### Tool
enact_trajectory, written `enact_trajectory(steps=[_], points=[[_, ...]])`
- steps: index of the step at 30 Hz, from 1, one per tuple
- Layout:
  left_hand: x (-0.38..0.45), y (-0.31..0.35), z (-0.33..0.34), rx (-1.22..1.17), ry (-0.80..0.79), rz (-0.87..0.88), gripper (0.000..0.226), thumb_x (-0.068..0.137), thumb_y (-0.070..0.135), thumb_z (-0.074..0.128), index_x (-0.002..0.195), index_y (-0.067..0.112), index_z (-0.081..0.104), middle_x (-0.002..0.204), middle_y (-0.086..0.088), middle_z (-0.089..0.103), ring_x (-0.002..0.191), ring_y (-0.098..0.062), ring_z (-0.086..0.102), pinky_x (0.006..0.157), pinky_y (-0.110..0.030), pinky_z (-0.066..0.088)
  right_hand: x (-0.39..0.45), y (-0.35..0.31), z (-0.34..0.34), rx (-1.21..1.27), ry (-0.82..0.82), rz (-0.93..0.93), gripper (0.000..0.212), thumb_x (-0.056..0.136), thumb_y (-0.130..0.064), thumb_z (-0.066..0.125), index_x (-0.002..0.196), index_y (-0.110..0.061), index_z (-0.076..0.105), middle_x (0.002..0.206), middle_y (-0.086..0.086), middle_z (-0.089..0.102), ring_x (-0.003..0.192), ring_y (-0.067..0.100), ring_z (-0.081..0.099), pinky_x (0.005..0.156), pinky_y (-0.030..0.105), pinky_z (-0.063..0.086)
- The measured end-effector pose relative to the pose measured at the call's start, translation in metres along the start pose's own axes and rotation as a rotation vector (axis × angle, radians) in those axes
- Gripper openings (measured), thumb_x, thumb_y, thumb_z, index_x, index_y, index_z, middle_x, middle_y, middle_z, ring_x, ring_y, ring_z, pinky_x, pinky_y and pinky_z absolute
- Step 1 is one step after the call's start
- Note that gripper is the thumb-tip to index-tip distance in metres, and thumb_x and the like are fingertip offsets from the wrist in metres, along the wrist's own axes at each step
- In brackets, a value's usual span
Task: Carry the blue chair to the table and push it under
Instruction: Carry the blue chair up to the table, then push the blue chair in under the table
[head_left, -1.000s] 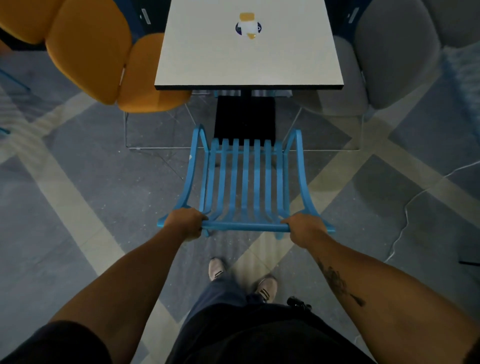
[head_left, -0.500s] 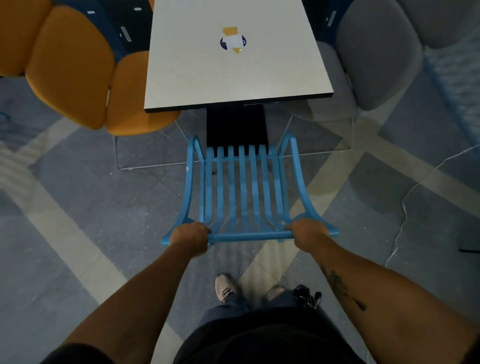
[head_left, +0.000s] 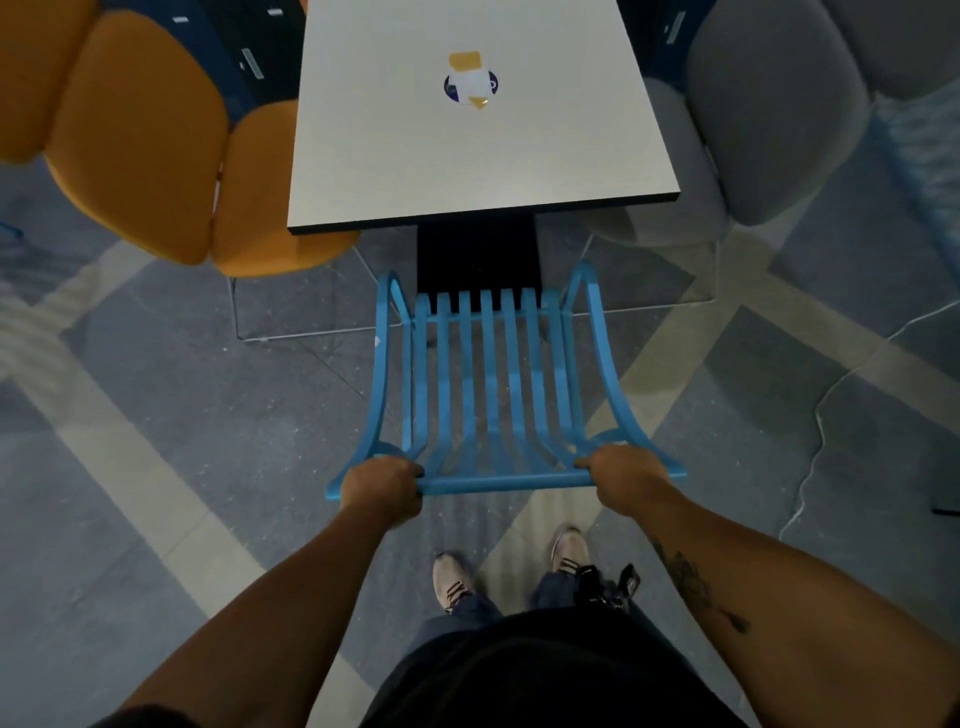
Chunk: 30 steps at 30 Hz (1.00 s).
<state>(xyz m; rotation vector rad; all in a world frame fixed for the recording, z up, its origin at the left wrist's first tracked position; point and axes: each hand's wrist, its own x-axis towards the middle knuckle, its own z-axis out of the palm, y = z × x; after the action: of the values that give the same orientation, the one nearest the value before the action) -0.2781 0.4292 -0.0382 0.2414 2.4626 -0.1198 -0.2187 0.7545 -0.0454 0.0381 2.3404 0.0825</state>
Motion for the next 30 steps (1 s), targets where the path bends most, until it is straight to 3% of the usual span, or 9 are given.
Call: enact_trajectory(steps=[4,10,16,22,24,25,27,28,30], points=[[0.015,0.008,-0.02,0.025,-0.016,0.0,0.036,0.098,0.035,0.064,0.132,0.046,0.071,0.111,0.011,0.073,0.103,-0.015,0.072,0.087,-0.037,0.065,0.016,0.009,-0.022,-0.002,0.003,0.007,0.057,0.101,-0.017,0.055,0.15,-0.045,0.053,0.136,-0.002,0.066,0.12,0.026,0.067,0.102,0.044,0.054],[0.042,0.012,-0.049,0.029,-0.021,-0.007,0.043,0.1,0.032,0.062,0.141,0.046,0.067,0.13,0.007,0.072,0.118,-0.02,0.072,0.099,-0.041,0.063,0.039,0.016,-0.055,-0.026,0.035,0.007,0.05,0.101,-0.017,0.054,0.145,-0.039,0.06,0.133,0.002,0.067,0.119,0.028,0.068,0.099,0.045,0.056],[0.076,0.007,-0.072,0.067,-0.002,-0.031,0.049,0.102,0.024,0.061,0.146,0.044,0.063,0.133,0.002,0.071,0.122,-0.023,0.071,0.104,-0.045,0.06,0.062,0.016,-0.086,-0.012,0.003,-0.004,0.046,0.099,-0.014,0.056,0.141,-0.029,0.064,0.132,0.005,0.068,0.119,0.029,0.067,0.098,0.044,0.056],[0.085,-0.005,-0.063,0.077,0.089,0.039,0.04,0.102,0.029,0.062,0.139,0.045,0.068,0.12,0.007,0.074,0.108,-0.017,0.073,0.092,-0.038,0.064,0.07,0.02,-0.077,0.011,0.055,-0.06,0.044,0.099,-0.022,0.054,0.139,-0.036,0.064,0.125,0.002,0.07,0.111,0.026,0.07,0.088,0.039,0.056],[0.088,-0.008,-0.059,0.075,0.083,0.056,0.039,0.102,0.032,0.063,0.138,0.045,0.067,0.118,0.008,0.073,0.107,-0.016,0.073,0.091,-0.037,0.064,0.074,0.024,-0.077,0.042,0.036,-0.078,0.038,0.097,-0.034,0.059,0.134,-0.037,0.067,0.122,-0.001,0.072,0.108,0.024,0.07,0.087,0.037,0.057],[0.09,-0.009,-0.059,0.078,0.073,0.06,0.039,0.101,0.035,0.064,0.138,0.047,0.067,0.118,0.009,0.073,0.107,-0.015,0.073,0.092,-0.037,0.064,0.076,0.026,-0.076,0.074,0.028,-0.082,0.039,0.094,-0.051,0.061,0.13,-0.038,0.068,0.12,-0.004,0.072,0.108,0.023,0.07,0.089,0.038,0.057],[0.094,-0.012,-0.062,0.107,0.015,0.093,0.039,0.098,0.051,0.065,0.137,0.049,0.067,0.121,0.012,0.073,0.112,-0.015,0.072,0.095,-0.04,0.064,0.072,0.031,-0.079,0.178,0.003,-0.043,0.073,0.078,-0.09,0.051,0.129,-0.04,0.069,0.123,-0.009,0.071,0.115,0.021,0.069,0.093,0.039,0.055],[0.095,-0.016,-0.063,0.096,-0.022,0.106,0.045,0.093,0.065,0.064,0.135,0.048,0.067,0.124,0.012,0.072,0.115,-0.014,0.071,0.097,-0.041,0.063,0.069,0.033,-0.08,0.251,0.016,0.004,0.089,0.073,-0.1,0.04,0.131,-0.038,0.07,0.126,-0.008,0.071,0.117,0.021,0.067,0.095,0.04,0.053],[0.093,-0.027,-0.065,0.016,-0.081,0.058,0.073,0.079,0.092,0.058,0.134,0.045,0.068,0.126,0.01,0.073,0.119,-0.016,0.069,0.1,-0.043,0.06,0.062,0.041,-0.078,0.4,0.101,0.126,0.098,0.078,-0.1,0.024,0.125,-0.032,0.075,0.121,-0.002,0.073,0.111,0.024,0.068,0.094,0.041,0.053]])
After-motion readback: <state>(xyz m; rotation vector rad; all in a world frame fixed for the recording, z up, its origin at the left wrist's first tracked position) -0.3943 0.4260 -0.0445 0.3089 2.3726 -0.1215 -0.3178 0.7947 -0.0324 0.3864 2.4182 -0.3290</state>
